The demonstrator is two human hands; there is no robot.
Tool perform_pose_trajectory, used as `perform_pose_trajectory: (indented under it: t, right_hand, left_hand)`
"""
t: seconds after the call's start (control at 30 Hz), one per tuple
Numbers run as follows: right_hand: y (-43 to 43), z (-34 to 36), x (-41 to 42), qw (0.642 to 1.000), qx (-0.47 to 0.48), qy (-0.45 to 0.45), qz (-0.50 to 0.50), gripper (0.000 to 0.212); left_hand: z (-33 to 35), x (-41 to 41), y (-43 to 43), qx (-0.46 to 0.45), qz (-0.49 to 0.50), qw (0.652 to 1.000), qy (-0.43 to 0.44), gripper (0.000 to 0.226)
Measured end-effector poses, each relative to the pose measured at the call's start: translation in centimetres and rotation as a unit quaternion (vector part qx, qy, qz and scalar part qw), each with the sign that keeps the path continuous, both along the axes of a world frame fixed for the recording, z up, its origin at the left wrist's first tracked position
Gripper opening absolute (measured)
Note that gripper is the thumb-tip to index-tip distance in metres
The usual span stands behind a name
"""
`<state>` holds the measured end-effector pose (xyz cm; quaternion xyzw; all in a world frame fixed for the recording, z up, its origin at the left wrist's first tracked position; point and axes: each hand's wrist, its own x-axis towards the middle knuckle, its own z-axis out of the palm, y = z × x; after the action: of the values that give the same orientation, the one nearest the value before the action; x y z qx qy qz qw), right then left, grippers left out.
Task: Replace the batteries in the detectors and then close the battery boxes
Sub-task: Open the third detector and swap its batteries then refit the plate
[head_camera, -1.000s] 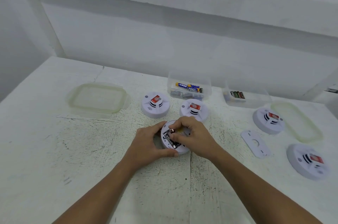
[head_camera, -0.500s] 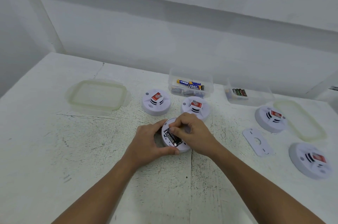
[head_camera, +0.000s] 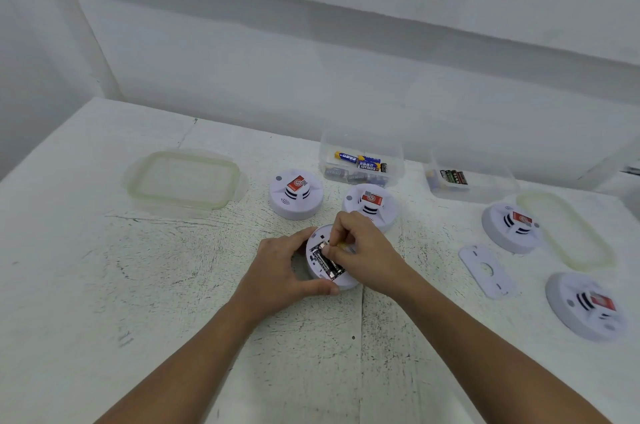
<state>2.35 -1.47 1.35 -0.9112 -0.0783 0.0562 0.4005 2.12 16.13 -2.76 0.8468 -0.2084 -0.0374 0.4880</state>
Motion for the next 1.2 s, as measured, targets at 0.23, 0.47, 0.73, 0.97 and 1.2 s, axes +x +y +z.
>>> perform_pose_trajectory:
  t: [0.23, 0.47, 0.73, 0.97, 1.2]
  right_hand:
    - [0.5, -0.1, 0.3, 1.0, -0.011, -0.01, -0.018, 0.038]
    - [0.4, -0.1, 0.0, 0.999, -0.003, -0.028, -0.017, 0.034]
    - [-0.9, 0.2, -1.5, 0.996, 0.07, -0.041, -0.026, 0.012]
    - [-5.7, 0.8, -3.1, 0.987, 0.117, -0.06, -0.092, 0.003]
    - [-14.8, -0.3, -4.4, 0.954, -0.128, -0.073, -0.26, 0.01]
  left_hand:
    - [0.4, -0.1, -0.1, 0.001, 0.0, 1.0, -0.011, 0.075]
    - [0.4, -0.1, 0.0, 0.005, 0.005, 1.0, -0.007, 0.076]
    - [0.8, -0.4, 0.0, -0.008, 0.002, 1.0, -0.001, 0.076]
    - [0.4, -1.0, -2.1, 0.077, -0.016, 0.997, -0.021, 0.082]
    - [0.3, -2.1, -6.4, 0.129, -0.045, 0.99, -0.025, 0.095]
